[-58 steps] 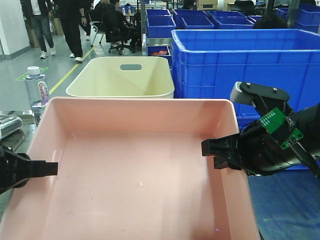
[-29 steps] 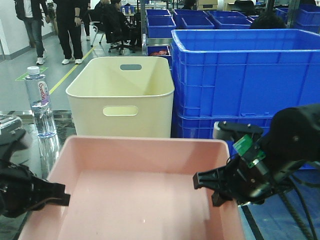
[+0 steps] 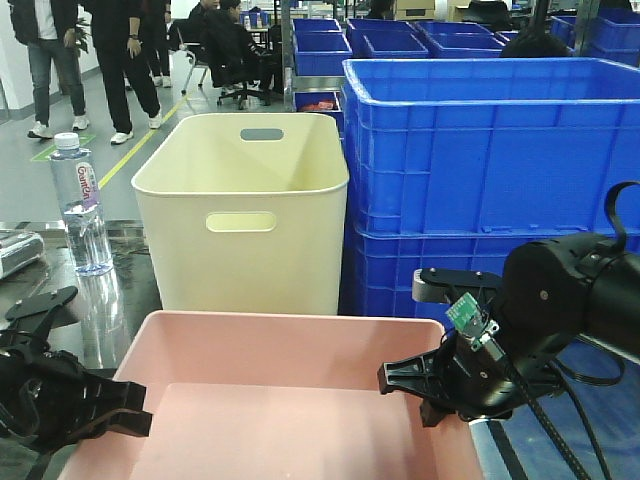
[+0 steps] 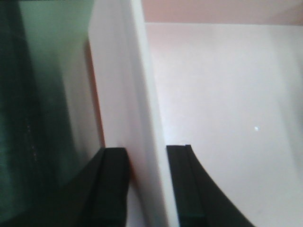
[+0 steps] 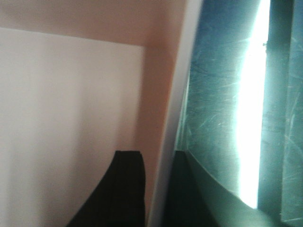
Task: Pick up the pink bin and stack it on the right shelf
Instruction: 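Lower the pink bin with both grippers onto the metal table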
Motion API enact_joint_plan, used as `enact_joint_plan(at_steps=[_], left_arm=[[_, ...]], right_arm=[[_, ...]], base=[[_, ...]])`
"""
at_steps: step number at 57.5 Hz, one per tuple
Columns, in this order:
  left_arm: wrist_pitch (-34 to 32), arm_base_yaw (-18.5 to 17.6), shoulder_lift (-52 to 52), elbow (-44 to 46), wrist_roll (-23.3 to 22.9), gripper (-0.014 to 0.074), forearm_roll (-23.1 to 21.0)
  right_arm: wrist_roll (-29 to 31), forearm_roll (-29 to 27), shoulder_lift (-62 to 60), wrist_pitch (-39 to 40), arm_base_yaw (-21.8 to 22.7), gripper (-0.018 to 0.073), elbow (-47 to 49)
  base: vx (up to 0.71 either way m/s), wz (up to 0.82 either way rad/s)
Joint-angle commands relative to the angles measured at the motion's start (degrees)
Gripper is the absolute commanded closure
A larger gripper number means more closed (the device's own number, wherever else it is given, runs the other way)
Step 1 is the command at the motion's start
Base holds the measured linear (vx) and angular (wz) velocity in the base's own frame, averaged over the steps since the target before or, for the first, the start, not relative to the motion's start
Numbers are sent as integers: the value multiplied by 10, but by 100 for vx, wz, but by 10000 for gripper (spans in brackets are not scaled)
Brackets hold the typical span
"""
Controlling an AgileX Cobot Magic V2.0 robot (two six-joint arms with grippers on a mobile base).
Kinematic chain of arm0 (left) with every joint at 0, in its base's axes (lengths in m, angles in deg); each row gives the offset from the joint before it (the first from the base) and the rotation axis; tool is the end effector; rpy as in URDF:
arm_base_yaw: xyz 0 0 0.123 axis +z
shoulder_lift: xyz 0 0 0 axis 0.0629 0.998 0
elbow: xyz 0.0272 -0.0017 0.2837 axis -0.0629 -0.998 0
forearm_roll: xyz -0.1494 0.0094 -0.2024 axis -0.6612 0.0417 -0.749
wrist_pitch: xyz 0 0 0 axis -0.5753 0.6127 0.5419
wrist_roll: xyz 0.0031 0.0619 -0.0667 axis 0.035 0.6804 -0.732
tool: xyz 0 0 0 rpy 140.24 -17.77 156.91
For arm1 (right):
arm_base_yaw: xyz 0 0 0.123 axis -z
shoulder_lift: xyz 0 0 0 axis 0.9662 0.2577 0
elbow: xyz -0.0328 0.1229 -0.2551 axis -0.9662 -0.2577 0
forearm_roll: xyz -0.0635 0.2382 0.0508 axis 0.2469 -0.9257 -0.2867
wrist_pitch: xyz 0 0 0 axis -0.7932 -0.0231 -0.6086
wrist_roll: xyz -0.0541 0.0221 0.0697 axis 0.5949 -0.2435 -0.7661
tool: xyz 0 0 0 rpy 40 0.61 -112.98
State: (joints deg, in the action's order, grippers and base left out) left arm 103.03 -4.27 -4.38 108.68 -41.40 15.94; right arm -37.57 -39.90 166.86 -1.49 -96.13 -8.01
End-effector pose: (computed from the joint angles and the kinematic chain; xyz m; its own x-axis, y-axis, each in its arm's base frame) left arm 0.2848 -0.0815 0.2809 -0.8748 0.0193 -0.4840 0.2650 0.8555 -0.4448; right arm 0.3281 0.1270 0.2882 -0.9273 -0.0239 -0.3735 -0.0773 0.9887 0.1286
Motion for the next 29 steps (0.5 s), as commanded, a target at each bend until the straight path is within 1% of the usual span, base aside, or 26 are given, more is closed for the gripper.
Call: enact_joint_plan(at_steps=[1, 3, 7, 13, 17, 21, 25, 29], left_arm=[[6, -8, -21, 21, 4, 139, -59], [6, -8, -21, 21, 4, 101, -59], [6, -8, -23, 21, 6, 51, -61], [-2, -8, -31, 21, 27, 6, -63], [-24, -8, -46, 21, 35, 6, -63], [-61, -8, -70, 21, 43, 8, -63], [-99, -8, -96, 21, 56, 8, -55], [-131, -8, -125, 21, 56, 8, -36]], right_arm=[[-1, -15, -22, 45, 0, 312, 19], [-1, -15, -22, 43, 0, 264, 19], [-1, -15, -22, 44, 0, 186, 19], [-1, -2, -29, 52, 0, 105, 19], [-2, 25, -44, 73, 0, 87, 19], [-8, 55, -66, 96, 0, 89, 19], [-10, 80, -96, 117, 0, 94, 19], [-10, 95, -123, 122, 0, 99, 19]], base=[[0, 0], [0, 0], [0, 0], [0, 0], [0, 0], [0, 0], [0, 0], [0, 0]])
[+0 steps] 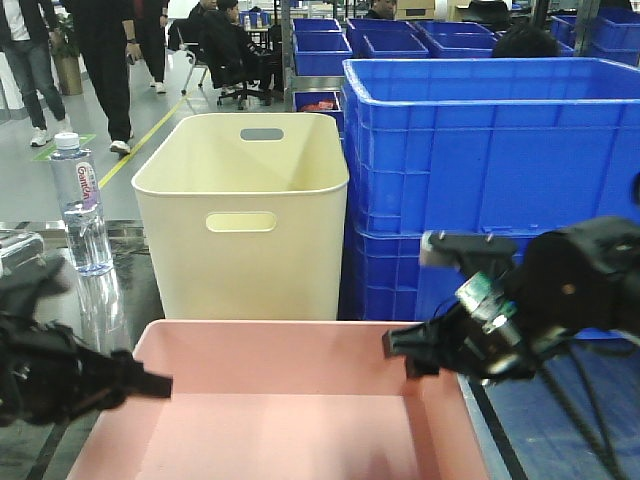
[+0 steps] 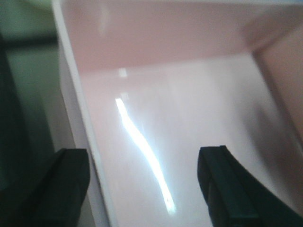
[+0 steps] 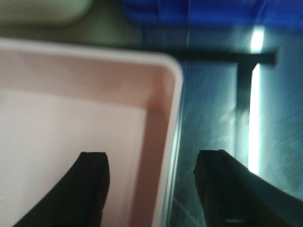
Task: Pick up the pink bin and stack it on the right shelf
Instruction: 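Lower the pink bin with both grippers onto the metal table, then open both grippers and release the pink bin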
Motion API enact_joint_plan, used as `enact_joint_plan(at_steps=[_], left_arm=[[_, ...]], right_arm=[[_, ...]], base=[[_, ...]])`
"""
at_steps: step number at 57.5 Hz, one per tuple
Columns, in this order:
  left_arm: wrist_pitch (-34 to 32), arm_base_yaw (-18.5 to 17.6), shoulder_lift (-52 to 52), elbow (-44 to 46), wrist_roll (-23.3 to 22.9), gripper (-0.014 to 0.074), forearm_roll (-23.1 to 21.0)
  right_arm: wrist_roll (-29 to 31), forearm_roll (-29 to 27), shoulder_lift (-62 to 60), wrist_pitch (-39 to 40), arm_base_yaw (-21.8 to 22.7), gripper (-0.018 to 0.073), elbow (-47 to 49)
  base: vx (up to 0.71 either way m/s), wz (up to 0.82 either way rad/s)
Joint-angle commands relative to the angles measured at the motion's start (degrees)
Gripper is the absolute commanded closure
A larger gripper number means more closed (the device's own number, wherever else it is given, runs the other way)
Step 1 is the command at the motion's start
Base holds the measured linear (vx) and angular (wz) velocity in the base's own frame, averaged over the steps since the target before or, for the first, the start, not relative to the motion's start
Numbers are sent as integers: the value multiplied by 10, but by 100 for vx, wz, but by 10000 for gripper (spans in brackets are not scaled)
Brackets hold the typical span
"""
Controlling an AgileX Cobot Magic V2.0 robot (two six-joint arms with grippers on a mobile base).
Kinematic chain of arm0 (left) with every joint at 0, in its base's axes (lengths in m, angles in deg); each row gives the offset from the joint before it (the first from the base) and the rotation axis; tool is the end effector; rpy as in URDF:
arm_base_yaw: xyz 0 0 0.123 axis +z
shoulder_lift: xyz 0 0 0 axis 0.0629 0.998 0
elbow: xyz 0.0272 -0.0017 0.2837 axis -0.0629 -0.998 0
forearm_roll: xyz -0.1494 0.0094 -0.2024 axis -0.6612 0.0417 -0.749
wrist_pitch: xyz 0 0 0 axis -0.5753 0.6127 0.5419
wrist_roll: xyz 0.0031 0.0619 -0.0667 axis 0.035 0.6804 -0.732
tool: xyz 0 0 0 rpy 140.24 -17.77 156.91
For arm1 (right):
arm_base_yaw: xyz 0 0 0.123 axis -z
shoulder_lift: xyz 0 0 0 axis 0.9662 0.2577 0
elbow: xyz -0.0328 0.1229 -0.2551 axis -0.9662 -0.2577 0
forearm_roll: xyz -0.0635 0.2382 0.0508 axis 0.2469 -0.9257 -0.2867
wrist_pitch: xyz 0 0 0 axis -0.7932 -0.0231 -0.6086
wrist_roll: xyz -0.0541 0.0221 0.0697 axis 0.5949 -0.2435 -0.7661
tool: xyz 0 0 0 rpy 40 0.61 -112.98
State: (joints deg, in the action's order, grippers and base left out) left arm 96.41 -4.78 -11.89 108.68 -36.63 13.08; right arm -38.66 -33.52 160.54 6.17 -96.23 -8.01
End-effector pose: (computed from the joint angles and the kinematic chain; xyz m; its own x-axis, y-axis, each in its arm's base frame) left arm 0.2701 -0.0793 0.3242 -0.7238 -0.0064 -0.6900 0.3552 0.8539 -0.3805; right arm 0.3211 0.1169 0.3330 -0.7975 -0.0331 -0.6024 -0.1151 0.9885 0.0982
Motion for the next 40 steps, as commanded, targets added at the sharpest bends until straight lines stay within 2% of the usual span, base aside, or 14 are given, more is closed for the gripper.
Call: enact_joint_plan(at_steps=[1, 8, 12, 18, 22, 23, 27, 31, 38, 40], left_arm=[[-72, -3, -56, 21, 8, 8, -1], [-90, -3, -107, 20, 8, 45, 26], [-107, -3, -144, 4, 15, 101, 30], [-174, -3, -202, -49, 43, 232, 23], [-231, -3, -243, -89, 43, 360, 23], [-235, -3, -246, -96, 43, 371, 24], [-268, -3, -281, -124, 42, 505, 25], [-268, -3, -305, -139, 41, 608, 25], [-262, -3, -327, -146, 41, 607, 25], [-262, -3, -329, -146, 41, 606, 25]], right_arm=[[1, 33, -67, 44, 1, 102, 19], [1, 32, -121, 39, 1, 145, 12], [1, 32, -158, 73, 1, 221, -16], [1, 28, -197, 113, 1, 365, -70], [1, 19, -212, 118, 1, 468, -93], [1, 16, -214, 117, 1, 486, -96], [2, 15, -220, 113, 1, 570, -102], [2, 14, -221, 101, 1, 573, -102], [1, 7, -221, 70, 1, 573, -102], [-6, -10, -222, 57, 1, 572, -102]], base=[[0, 0], [0, 0], [0, 0], [0, 0], [0, 0], [0, 0], [0, 0], [0, 0], [0, 0], [0, 0]])
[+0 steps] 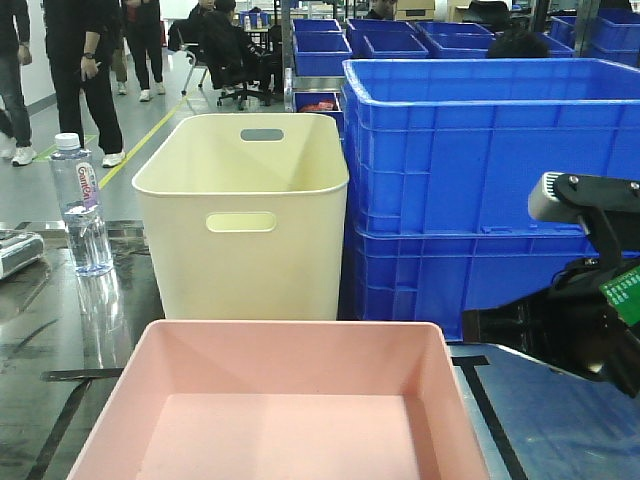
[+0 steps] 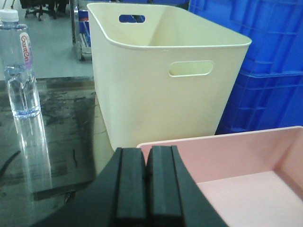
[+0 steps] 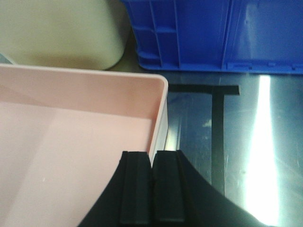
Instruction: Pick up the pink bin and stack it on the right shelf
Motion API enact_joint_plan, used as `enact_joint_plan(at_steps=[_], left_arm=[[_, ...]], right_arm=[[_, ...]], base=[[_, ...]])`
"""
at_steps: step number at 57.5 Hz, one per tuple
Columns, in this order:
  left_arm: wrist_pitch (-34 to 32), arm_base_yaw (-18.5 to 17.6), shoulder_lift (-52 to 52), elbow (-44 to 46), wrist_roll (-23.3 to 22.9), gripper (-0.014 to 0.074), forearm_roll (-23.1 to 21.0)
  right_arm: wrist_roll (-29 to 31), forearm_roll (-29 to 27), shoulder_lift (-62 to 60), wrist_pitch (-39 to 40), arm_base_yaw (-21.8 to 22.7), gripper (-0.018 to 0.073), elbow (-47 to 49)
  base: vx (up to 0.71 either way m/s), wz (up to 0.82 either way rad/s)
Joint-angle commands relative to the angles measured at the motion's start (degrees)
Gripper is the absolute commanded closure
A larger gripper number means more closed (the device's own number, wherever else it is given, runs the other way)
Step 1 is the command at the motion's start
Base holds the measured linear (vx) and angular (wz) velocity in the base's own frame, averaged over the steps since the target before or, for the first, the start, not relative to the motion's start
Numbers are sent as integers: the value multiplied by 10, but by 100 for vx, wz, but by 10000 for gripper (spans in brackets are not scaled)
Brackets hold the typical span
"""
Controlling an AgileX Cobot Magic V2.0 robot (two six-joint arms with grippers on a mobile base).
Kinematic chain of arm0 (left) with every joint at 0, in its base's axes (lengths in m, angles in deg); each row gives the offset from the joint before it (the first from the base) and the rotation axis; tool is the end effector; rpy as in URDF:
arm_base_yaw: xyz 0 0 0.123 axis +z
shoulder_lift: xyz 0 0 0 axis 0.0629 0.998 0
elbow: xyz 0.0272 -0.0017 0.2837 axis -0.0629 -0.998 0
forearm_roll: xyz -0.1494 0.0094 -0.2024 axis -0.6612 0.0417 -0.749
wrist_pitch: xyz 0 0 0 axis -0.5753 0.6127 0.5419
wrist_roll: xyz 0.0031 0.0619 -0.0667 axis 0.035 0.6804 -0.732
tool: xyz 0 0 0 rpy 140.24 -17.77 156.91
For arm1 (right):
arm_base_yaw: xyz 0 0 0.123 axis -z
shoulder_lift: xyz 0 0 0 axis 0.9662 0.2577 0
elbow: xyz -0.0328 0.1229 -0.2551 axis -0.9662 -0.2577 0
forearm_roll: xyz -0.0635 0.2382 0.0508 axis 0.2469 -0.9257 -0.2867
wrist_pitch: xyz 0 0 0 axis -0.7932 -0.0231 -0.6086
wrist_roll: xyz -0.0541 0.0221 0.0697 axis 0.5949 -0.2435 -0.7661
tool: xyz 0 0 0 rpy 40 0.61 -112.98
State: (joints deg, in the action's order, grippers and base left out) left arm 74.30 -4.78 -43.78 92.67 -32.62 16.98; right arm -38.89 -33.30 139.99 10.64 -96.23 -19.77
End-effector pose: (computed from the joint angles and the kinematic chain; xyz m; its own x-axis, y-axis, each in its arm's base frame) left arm 0.1553 -0.0404 0.3756 -0.1899 -0.0625 -0.9798 0.3116 0.9425 -0.1205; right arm 0.2378 0.0850 0.3803 -0.6497 0.0196 -0.7600 -0.1475 0.9774 0.1512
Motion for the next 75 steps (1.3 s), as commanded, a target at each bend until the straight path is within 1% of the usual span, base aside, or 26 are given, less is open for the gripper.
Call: enact_joint_plan(at_steps=[1, 2, 4, 5, 7, 9, 15, 23, 44, 47, 51, 54, 55, 56, 58, 59, 60, 61, 62, 65, 68, 71, 75], left_arm=[[-41, -3, -10, 15, 1, 606, -13], [-41, -3, -10, 15, 1, 606, -13], [-40, -3, -10, 15, 1, 606, -13], [-39, -3, -9, 15, 1, 606, -13], [-39, -3, -9, 15, 1, 606, -13], [-39, -3, -9, 15, 1, 606, -13], [-40, -3, -9, 15, 1, 605, -13], [-40, -3, -9, 15, 1, 604, -13], [-38, -3, -9, 15, 1, 604, -13], [-38, -3, -11, 15, 1, 604, -7], [-37, -3, -23, 14, -5, 604, 33], [-29, -3, -42, 7, -29, 604, 80], [-29, -3, -47, 5, -33, 604, 86], [-29, -3, -56, -5, -55, 604, 110], [-34, -2, -72, -21, -81, 604, 142], [-37, -2, -78, -33, -111, 604, 162], [-40, -2, -89, -41, -127, 604, 175], [-47, -2, -103, -60, -161, 604, 202], [-51, -2, -111, -70, -178, 604, 216], [-64, -2, -148, -120, -251, 604, 277], [-78, -2, -180, -167, -301, 604, 324], [-90, -2, -219, -210, -331, 604, 357], [-102, 2, -279, -272, -338, 604, 387]], right_arm=[[-13, -31, -16, 6, 1, 572, 15], [-20, -48, -16, 1, 1, 571, 15], [-35, -99, -16, -8, 1, 572, 15], [-34, -112, -15, -8, 1, 572, 15], [-21, -127, -11, 5, 1, 572, 15], [-13, -130, -8, 21, 1, 572, 15], [11, -110, -1, 68, 1, 571, 15], [22, -80, 1, 69, 1, 571, 15], [21, -80, 1, 69, 1, 571, 15], [21, -80, 1, 69, 1, 571, 15], [21, -80, 1, 69, 1, 571, 15], [21, -80, 1, 69, 1, 571, 15], [21, -80, 1, 69, 1, 571, 15], [21, -80, 1, 69, 1, 571, 15], [21, -80, 1, 69, 1, 571, 15], [21, -80, 1, 69, 1, 571, 15], [21, -80, 1, 69, 1, 571, 15], [21, -80, 1, 69, 1, 571, 15], [21, -80, 1, 69, 1, 571, 15], [21, -80, 1, 69, 1, 571, 15], [21, -80, 1, 69, 1, 571, 15], [21, -80, 1, 69, 1, 571, 15], [21, -80, 1, 69, 1, 571, 15]], base=[[0, 0], [0, 0], [0, 0], [0, 0], [0, 0], [0, 0], [0, 0], [0, 0], [0, 0], [0, 0], [0, 0], [0, 0], [0, 0], [0, 0], [0, 0], [0, 0], [0, 0], [0, 0], [0, 0], [0, 0], [0, 0], [0, 0], [0, 0]])
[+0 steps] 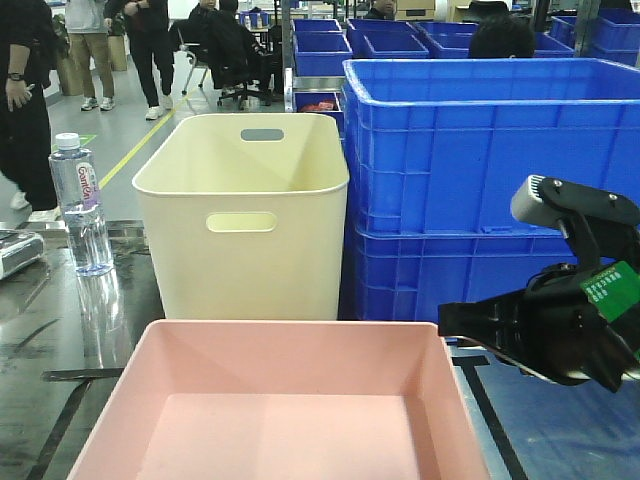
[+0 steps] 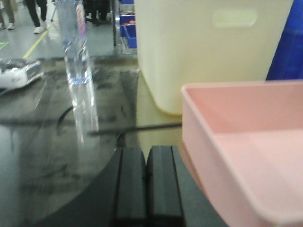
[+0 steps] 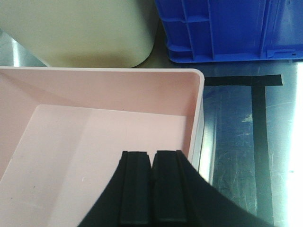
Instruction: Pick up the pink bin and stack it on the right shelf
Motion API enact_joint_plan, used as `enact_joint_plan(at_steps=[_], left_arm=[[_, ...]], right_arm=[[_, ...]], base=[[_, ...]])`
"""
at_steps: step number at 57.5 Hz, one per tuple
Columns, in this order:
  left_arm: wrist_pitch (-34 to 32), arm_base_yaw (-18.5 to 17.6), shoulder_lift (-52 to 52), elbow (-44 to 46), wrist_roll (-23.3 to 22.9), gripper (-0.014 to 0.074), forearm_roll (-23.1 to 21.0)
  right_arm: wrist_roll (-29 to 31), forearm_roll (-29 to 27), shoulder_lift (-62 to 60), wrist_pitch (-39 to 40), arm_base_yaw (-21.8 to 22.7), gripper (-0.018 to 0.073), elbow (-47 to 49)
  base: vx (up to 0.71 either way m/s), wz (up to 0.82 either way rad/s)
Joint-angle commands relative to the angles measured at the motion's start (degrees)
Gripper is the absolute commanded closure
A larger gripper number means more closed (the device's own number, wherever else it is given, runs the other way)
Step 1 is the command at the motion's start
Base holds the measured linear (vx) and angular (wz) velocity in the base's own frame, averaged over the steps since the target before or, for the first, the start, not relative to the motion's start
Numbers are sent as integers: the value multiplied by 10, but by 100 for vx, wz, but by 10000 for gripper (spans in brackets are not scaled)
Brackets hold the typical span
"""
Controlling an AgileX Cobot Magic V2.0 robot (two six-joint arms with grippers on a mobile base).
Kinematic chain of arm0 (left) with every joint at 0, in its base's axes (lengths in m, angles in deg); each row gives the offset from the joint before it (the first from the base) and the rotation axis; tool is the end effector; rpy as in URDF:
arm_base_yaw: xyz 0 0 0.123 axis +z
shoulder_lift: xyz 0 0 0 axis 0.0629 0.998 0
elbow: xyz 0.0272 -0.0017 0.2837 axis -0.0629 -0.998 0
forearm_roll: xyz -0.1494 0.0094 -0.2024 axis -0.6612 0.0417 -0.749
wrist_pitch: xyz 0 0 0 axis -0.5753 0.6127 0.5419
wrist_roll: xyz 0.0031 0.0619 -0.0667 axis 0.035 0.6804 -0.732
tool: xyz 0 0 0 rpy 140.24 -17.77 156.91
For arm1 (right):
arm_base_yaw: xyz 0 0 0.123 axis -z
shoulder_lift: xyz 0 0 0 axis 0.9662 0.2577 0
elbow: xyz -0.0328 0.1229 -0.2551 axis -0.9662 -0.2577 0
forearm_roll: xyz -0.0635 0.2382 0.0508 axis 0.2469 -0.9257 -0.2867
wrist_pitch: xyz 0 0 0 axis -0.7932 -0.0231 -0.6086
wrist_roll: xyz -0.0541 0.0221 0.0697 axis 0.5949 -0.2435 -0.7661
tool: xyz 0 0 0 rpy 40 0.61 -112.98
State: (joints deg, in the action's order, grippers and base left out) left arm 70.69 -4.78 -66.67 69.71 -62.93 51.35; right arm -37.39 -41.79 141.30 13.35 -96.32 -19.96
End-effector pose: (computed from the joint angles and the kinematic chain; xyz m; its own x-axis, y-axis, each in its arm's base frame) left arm 0.0869 -0.0142 0.2887 -0.1680 -0.0181 -0.9856 0.1537 0.9871 -0.0444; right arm 0.2423 0.0969 0.3764 -0.6714 0.0963 -0.7348 -0.1676 0.9461 0.2771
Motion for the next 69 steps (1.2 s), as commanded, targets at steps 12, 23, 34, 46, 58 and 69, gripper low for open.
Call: enact_joint_plan(at_steps=[12, 23, 34, 46, 58, 69], left_arm=[[-66, 64, -231, -169, -35, 604, 45], [-85, 93, -222, -236, -36, 604, 15], [-37, 94, -226, -232, -36, 604, 17], [-36, 94, -226, -232, -36, 604, 17], [-36, 94, -226, -232, -36, 604, 17], [-36, 94, -226, -232, -36, 604, 17]], right_arm=[[6, 5, -12, 42, 1, 571, 17], [6, 5, -11, 38, 1, 571, 17], [6, 5, -11, 33, 1, 571, 17], [6, 5, -11, 33, 1, 571, 17], [6, 5, -11, 33, 1, 571, 17], [6, 18, -12, 31, 1, 571, 17]], base=[[0, 0], [0, 1], [0, 0], [0, 0], [0, 0], [0, 0]])
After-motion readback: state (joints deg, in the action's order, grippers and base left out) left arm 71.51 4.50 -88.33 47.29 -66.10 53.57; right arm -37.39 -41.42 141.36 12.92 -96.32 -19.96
